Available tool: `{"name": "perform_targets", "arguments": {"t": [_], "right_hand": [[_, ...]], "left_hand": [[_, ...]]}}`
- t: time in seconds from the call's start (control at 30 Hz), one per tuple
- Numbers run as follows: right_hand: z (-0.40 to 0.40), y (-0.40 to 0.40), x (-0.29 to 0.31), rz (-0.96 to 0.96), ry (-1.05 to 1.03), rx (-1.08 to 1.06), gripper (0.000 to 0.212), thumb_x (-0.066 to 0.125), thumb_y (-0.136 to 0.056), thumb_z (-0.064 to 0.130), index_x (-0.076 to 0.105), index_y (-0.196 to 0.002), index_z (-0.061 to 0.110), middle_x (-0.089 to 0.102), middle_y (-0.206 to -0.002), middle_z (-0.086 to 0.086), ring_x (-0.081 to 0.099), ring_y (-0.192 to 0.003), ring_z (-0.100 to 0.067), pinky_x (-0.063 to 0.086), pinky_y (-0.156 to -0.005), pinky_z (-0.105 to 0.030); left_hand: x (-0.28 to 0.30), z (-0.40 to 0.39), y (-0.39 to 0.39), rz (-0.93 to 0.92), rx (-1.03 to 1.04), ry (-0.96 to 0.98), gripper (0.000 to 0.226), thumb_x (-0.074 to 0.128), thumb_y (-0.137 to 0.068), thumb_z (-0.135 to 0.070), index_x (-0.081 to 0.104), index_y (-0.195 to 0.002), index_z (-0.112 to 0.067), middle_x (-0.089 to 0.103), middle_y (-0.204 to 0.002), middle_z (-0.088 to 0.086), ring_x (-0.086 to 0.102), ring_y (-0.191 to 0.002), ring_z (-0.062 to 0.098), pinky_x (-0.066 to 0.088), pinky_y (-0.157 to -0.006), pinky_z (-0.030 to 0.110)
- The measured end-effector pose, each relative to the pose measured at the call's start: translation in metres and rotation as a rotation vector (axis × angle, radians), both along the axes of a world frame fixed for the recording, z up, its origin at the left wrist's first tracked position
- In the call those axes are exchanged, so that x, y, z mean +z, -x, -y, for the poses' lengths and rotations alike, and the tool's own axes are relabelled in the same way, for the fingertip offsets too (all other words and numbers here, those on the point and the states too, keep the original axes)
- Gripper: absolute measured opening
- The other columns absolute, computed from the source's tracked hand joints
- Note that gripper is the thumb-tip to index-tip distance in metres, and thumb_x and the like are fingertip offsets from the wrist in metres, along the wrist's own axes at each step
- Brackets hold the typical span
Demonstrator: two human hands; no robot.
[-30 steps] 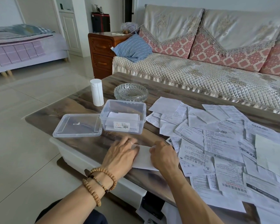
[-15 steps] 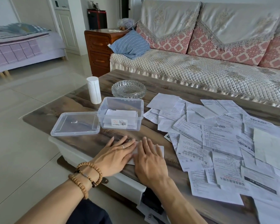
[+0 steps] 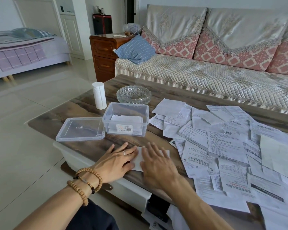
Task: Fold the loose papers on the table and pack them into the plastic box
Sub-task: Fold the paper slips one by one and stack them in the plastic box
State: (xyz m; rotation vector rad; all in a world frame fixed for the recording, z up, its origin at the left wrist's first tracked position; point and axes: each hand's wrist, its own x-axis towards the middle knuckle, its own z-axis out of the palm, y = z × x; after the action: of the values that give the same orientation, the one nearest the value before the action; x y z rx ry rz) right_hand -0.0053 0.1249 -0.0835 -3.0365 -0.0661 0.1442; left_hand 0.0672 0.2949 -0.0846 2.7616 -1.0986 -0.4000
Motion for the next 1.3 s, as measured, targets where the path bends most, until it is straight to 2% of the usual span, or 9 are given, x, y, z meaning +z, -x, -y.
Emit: {"name": "perform_targets", "arguments": {"t": [0.3, 0.4, 0.5, 0.67, 0.73, 0.8, 0.9, 1.1, 1.3], "right_hand": [[0.032, 0.019, -0.013, -0.012, 0.067, -0.104, 0.091, -0.022, -0.074, 0.052, -0.002, -0.156, 0.019, -0.01, -0.163, 0.005, -0.012, -0.15, -0.015, -0.013, -0.117, -0.045], [0.019, 0.014, -0.006, 0.004, 0.135, -0.097, 0.084, -0.013, -0.082, 0.048, 0.005, -0.155, 0.01, -0.006, -0.164, -0.005, -0.015, -0.149, -0.019, -0.021, -0.113, -0.045], [-0.006, 0.009, -0.01, -0.004, 0.009, -0.113, 0.062, 0.008, -0.102, 0.041, 0.001, -0.155, 0.011, -0.01, -0.163, -0.008, -0.014, -0.15, -0.021, -0.01, -0.119, -0.046], [0.02, 0.022, -0.008, -0.069, -0.009, -0.128, 0.079, -0.01, -0.086, 0.062, -0.003, -0.156, 0.024, -0.012, -0.163, 0.006, -0.013, -0.149, -0.014, -0.005, -0.121, -0.044], [0.039, 0.026, 0.0, -0.119, -0.013, -0.15, 0.065, 0.009, -0.099, 0.054, 0.005, -0.156, 0.022, -0.008, -0.163, 0.006, -0.006, -0.15, -0.013, 0.003, -0.122, -0.04], [0.048, 0.023, 0.01, -0.138, -0.034, -0.18, 0.05, 0.036, -0.1, 0.041, 0.037, -0.142, 0.014, 0.015, -0.161, 0.0, 0.023, -0.146, -0.018, 0.027, -0.113, -0.036], [0.042, 0.014, 0.019, 0.019, -0.307, -0.36, 0.018, 0.058, -0.087, 0.026, 0.059, -0.101, 0.016, 0.053, -0.117, -0.005, 0.055, -0.104, -0.025, 0.041, -0.082, -0.028], [0.025, 0.001, 0.025, 0.149, -1.06, -0.842, 0.048, 0.078, -0.076, 0.015, 0.058, -0.12, 0.011, 0.059, -0.114, -0.009, 0.06, -0.097, -0.026, 0.048, -0.075, -0.034], [0.024, -0.001, 0.028, 0.066, -0.978, -0.864, 0.066, 0.078, -0.075, 0.016, 0.044, -0.132, 0.009, 0.057, -0.113, -0.007, 0.059, -0.1, -0.027, 0.052, -0.085, -0.04]], "left_hand": [[-0.001, -0.001, -0.001, 0.006, -0.014, -0.01, 0.052, 0.027, -0.104, -0.041, 0.015, -0.154, -0.034, 0.002, -0.161, -0.021, -0.008, -0.149, 0.007, -0.003, -0.121, 0.047], [-0.001, -0.001, 0.0, 0.007, -0.007, 0.0, 0.051, 0.028, -0.104, -0.04, 0.018, -0.153, -0.033, 0.003, -0.161, -0.02, -0.008, -0.149, 0.008, -0.004, -0.121, 0.047], [0.0, 0.001, 0.001, 0.003, 0.006, 0.005, 0.051, 0.028, -0.104, -0.04, 0.019, -0.154, -0.031, 0.003, -0.161, -0.02, -0.008, -0.149, 0.008, -0.005, -0.121, 0.046], [-0.002, 0.0, 0.002, 0.001, 0.008, 0.039, 0.05, 0.028, -0.105, -0.038, 0.019, -0.154, -0.03, 0.003, -0.161, -0.018, -0.008, -0.149, 0.009, -0.006, -0.121, 0.047], [-0.002, 0.0, 0.003, 0.003, 0.018, 0.058, 0.049, 0.029, -0.105, -0.036, 0.021, -0.153, -0.03, 0.004, -0.162, -0.017, -0.007, -0.15, 0.01, -0.006, -0.121, 0.048], [-0.003, 0.001, 0.003, -0.004, 0.037, 0.09, 0.047, 0.032, -0.104, -0.035, 0.026, -0.151, -0.03, 0.008, -0.162, -0.016, -0.005, -0.15, 0.011, -0.004, -0.121, 0.049], [-0.005, 0.002, 0.005, 0.009, 0.06, 0.117, 0.045, 0.035, -0.103, -0.034, 0.035, -0.148, -0.03, 0.013, -0.161, -0.015, -0.001, -0.15, 0.011, 0.0, -0.121, 0.05], [-0.01, 0.004, 0.013, 0.047, 0.123, 0.19, 0.044, 0.036, -0.103, -0.034, 0.039, -0.146, -0.029, 0.021, -0.159, -0.015, 0.005, -0.149, 0.009, 0.003, -0.122, 0.047], [-0.009, 0.011, 0.016, 0.048, 0.223, 0.345, 0.041, 0.043, -0.1, -0.029, 0.049, -0.141, -0.027, 0.035, -0.154, -0.014, 0.019, -0.147, 0.007, 0.006, -0.122, 0.037]]}}
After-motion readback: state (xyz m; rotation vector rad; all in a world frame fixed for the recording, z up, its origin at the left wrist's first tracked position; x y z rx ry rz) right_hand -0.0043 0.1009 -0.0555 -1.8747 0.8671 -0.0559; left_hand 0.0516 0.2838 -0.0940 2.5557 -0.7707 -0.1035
